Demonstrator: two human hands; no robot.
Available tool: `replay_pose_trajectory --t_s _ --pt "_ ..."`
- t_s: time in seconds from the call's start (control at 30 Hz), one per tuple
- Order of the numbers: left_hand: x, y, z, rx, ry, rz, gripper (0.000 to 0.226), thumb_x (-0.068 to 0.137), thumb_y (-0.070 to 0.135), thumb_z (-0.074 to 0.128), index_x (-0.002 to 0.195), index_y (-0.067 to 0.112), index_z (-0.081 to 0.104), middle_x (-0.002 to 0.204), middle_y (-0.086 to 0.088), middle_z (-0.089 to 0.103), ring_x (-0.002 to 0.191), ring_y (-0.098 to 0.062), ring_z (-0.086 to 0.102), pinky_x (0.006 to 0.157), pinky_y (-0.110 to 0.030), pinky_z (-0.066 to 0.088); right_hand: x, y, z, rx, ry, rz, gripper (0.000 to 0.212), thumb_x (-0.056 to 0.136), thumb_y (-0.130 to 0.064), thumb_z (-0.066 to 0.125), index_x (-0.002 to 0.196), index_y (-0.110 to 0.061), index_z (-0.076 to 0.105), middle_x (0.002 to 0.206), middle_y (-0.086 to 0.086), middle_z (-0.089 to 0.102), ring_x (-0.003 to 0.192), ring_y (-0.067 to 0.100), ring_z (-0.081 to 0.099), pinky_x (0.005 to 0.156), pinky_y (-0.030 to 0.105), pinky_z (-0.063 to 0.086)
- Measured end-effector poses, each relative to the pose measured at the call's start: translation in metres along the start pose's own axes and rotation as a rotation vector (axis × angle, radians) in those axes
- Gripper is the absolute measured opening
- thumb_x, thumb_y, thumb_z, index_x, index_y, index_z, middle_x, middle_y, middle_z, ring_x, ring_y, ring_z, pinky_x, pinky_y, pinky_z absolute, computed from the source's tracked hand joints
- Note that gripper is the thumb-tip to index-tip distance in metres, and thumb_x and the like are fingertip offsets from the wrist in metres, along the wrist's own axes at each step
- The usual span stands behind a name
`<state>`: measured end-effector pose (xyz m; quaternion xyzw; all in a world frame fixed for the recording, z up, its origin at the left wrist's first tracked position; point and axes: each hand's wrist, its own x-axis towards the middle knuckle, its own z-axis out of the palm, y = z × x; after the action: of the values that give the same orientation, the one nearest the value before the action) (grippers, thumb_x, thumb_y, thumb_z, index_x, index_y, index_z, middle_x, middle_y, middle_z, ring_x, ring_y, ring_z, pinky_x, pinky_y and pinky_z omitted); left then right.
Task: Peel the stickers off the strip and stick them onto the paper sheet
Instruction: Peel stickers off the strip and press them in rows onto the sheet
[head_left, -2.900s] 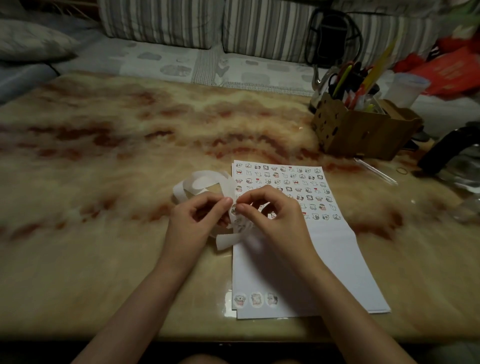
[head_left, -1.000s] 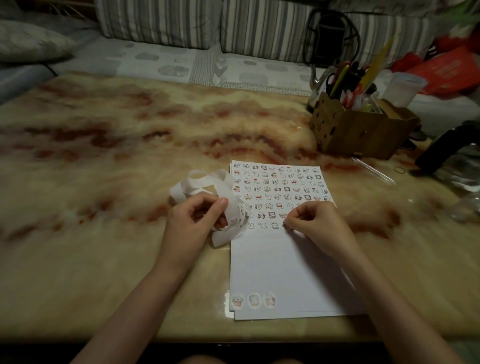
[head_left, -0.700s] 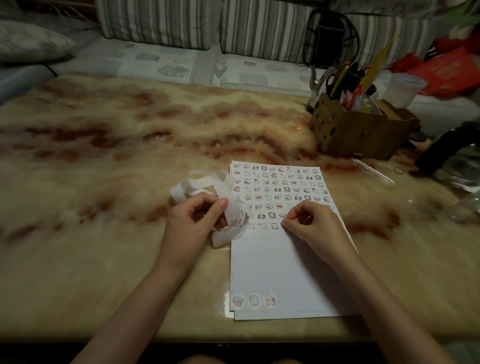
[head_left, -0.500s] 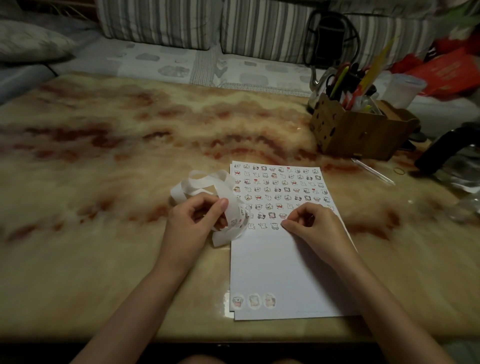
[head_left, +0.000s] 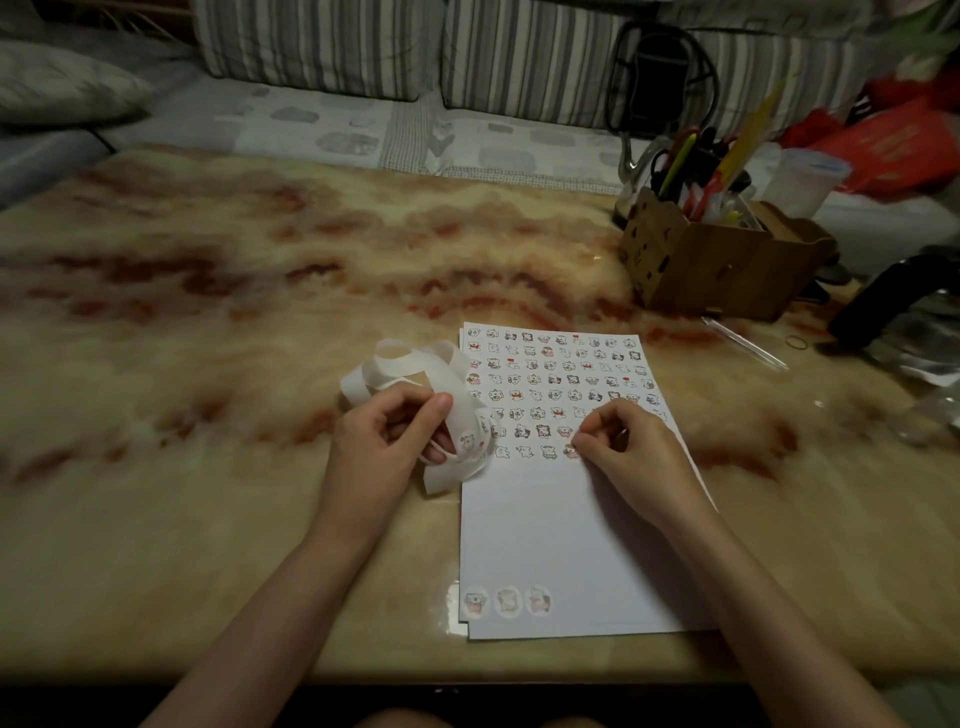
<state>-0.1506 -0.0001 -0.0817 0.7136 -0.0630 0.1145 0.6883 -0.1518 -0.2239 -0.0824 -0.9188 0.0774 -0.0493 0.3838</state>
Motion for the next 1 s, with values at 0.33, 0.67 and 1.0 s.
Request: replay_pose_trajectory --t_s 0.33,0.67,1.0 --pt "0.001 0.002 0.001 -0.067 0.037 -0.015 0.007 0.086 0.007 0.061 0.081 0.011 0.064 0.057 0.0 0.066 0.046 -0.009 0.059 0.052 -0.016 0.05 -0.016 -0.043 0.007 0.348 -0.017 -0.283 0.013 0.085 -0.013 0.069 0.077 -0.023 0.065 0.079 -0.012 0.068 0.068 0.001 0.054 0.058 0.013 0.037" --pt "0.002 0.0 -0.002 -0.055 0.056 -0.027 0.005 0.086 0.01 0.062 0.084 0.013 0.066 0.065 0.008 0.07 0.055 -0.005 0.064 0.055 -0.016 0.052 -0.022 -0.067 0.032 0.463 -0.121 -0.385 0.016 0.078 -0.008 0.074 0.079 -0.023 0.07 0.082 -0.008 0.071 0.074 0.009 0.059 0.061 0.019 0.039" --pt "-0.001 0.004 0.001 -0.046 -0.055 0.016 0.012 0.083 0.014 0.062 0.076 0.006 0.068 0.066 0.002 0.067 0.06 -0.004 0.06 0.061 -0.014 0.05 -0.018 -0.067 0.034 0.52 -0.081 -0.355 0.012 0.081 -0.004 0.071 0.084 -0.016 0.071 0.077 -0.012 0.069 0.071 0.008 0.059 0.064 0.025 0.045"
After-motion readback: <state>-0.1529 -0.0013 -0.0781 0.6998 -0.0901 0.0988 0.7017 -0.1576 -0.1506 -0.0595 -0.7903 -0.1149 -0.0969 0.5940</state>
